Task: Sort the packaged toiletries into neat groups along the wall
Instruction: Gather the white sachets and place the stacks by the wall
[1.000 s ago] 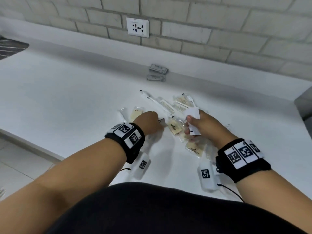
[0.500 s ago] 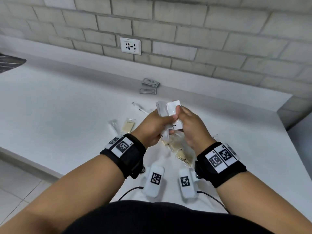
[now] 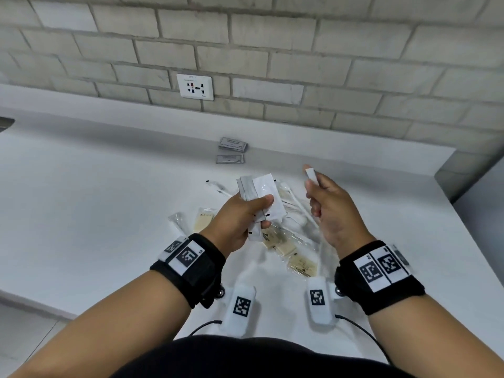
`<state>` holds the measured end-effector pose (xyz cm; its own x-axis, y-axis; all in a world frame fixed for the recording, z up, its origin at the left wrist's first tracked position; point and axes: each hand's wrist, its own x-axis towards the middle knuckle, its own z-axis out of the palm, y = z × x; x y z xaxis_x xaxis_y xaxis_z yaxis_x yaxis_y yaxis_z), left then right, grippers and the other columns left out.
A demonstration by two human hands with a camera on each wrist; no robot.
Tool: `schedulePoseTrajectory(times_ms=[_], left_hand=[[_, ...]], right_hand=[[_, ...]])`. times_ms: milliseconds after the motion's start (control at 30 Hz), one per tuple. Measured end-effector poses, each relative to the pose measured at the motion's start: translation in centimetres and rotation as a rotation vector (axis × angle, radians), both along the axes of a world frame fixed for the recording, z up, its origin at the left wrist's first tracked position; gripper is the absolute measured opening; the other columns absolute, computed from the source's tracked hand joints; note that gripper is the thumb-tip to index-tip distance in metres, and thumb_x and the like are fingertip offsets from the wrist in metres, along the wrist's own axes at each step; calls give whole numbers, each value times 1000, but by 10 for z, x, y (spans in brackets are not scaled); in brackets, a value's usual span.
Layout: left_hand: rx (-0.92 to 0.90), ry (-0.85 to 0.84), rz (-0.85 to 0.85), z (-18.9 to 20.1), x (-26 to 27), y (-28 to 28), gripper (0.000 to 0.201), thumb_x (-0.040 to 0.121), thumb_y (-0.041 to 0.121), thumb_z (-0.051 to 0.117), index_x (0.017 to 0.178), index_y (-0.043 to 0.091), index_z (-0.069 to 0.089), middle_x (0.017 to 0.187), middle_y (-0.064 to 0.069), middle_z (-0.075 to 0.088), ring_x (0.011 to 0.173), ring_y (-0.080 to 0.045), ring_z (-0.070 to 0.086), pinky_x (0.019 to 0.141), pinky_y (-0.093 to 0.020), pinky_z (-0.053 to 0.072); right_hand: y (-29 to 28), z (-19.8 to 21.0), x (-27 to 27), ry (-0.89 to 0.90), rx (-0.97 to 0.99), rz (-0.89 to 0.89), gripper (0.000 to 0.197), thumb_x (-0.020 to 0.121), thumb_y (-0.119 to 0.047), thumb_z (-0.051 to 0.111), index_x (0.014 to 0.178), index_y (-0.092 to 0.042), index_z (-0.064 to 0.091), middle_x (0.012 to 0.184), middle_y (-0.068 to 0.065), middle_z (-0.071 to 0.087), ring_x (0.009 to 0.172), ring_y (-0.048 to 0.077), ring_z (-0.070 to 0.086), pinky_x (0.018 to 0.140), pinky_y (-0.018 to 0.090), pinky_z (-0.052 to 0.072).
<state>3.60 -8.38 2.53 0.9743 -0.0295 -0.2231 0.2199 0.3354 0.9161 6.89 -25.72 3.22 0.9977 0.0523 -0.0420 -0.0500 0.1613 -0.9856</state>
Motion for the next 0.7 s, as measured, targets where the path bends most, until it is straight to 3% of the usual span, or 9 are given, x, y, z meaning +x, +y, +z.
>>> schedulePoseTrajectory(times_ms=[67, 100, 167, 233, 333, 400, 500, 633, 700], left_hand=[[2, -19, -41, -2, 2, 3, 4, 91, 8, 60, 92, 11, 61, 65, 4, 61, 53, -9, 59, 51, -20, 49], [-2, -33, -61, -4, 4, 4, 4, 91, 8, 60, 94, 10, 62, 67, 4, 63, 57, -10, 61, 52, -21, 50], [-8, -70, -80, -7, 6, 7, 7, 91, 8, 60, 97, 10, 64, 73, 2, 65, 64, -12, 61, 55, -23, 50], [-23, -89, -74, -10, 9, 10, 7, 92, 9, 59, 95, 13, 64, 75, 3, 66, 67, -13, 61, 56, -23, 49], [-132, -21, -98, -9, 10, 13, 9, 96, 12, 53, 92, 15, 61, 70, 3, 66, 69, -14, 59, 51, -20, 47], [-228, 55, -158, -6, 9, 12, 10, 96, 14, 52, 93, 12, 61, 68, 0, 63, 67, -14, 59, 48, -19, 45], [-155, 68, -219, -4, 8, 8, 12, 95, 18, 55, 100, 11, 63, 74, -3, 63, 63, -13, 58, 48, -20, 43], [73, 0, -216, -3, 11, 9, 13, 92, 14, 59, 103, 14, 66, 77, -2, 66, 60, -9, 58, 46, -17, 38], [95, -2, -218, -3, 11, 9, 17, 93, 15, 59, 107, 11, 66, 79, -3, 68, 62, -11, 61, 47, -18, 43]], right_hand=[[3, 1, -3, 52, 43, 12, 32, 97, -38, 49, 117, -20, 66, 71, -9, 52, 55, 6, 36, 58, 20, 29], [5, 0, -3, 69, 71, 4, 32, 97, -37, 48, 116, -18, 66, 71, -8, 54, 58, 7, 39, 60, 21, 31], [6, -2, -3, 62, 66, 28, 21, 98, -18, 50, 111, -15, 66, 73, -7, 66, 66, 9, 57, 66, 23, 43], [9, -3, -4, 58, 38, 92, 19, 94, -6, 54, 103, -14, 69, 91, 5, 74, 87, 22, 67, 82, 39, 53], [14, -1, -9, 129, 166, 168, 27, 82, -3, 64, 108, -1, 67, 115, 29, 63, 105, 39, 60, 98, 56, 46], [20, 1, -12, 191, 242, 216, 44, 76, -3, 64, 118, 10, 56, 116, 33, 58, 101, 41, 59, 92, 56, 50], [32, 2, -15, 218, 271, 282, 42, 76, 0, 64, 117, 10, 58, 97, 25, 65, 80, 37, 63, 69, 49, 57], [40, 0, -14, 205, 133, 214, 31, 80, 0, 67, 110, 2, 64, 95, 22, 66, 89, 36, 61, 86, 53, 48], [41, -4, -14, 196, 55, 172, 26, 80, -1, 70, 105, -5, 66, 88, 17, 67, 85, 34, 63, 83, 51, 50]])
